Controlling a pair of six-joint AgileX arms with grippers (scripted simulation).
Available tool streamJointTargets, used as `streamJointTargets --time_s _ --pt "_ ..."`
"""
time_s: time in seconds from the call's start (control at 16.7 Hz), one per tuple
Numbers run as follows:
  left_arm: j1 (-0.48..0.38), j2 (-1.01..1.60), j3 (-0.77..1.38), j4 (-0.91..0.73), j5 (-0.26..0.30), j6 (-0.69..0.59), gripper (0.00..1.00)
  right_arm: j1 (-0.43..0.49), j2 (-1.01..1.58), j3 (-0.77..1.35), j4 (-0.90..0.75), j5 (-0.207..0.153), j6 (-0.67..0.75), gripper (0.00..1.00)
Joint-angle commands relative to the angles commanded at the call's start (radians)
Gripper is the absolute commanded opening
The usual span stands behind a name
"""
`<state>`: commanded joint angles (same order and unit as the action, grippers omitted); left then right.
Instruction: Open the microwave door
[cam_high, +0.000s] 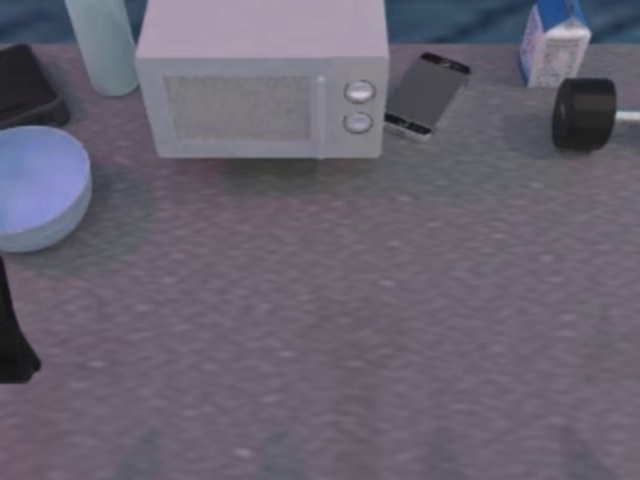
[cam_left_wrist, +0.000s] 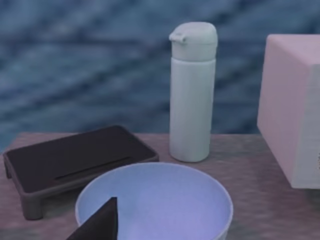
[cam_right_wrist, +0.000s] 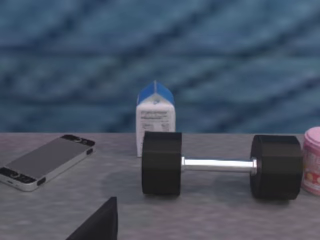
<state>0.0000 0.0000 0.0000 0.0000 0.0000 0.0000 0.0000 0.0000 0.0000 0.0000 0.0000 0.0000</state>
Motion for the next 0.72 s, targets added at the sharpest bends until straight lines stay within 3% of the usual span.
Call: streamJointTargets --time_s 0.36,0.72 --pt "-0.039 0.1 0.103 -0.061 -0.017 -0.037 1.0 0.0 0.0 0.0 0.0 0.0 0.0 1.0" --pt "-0.179 0.547 0.567 -0.32 -0.089 -0.166 1.0 0.0 0.0 0.0 0.0 0.0 0.0 1.0"
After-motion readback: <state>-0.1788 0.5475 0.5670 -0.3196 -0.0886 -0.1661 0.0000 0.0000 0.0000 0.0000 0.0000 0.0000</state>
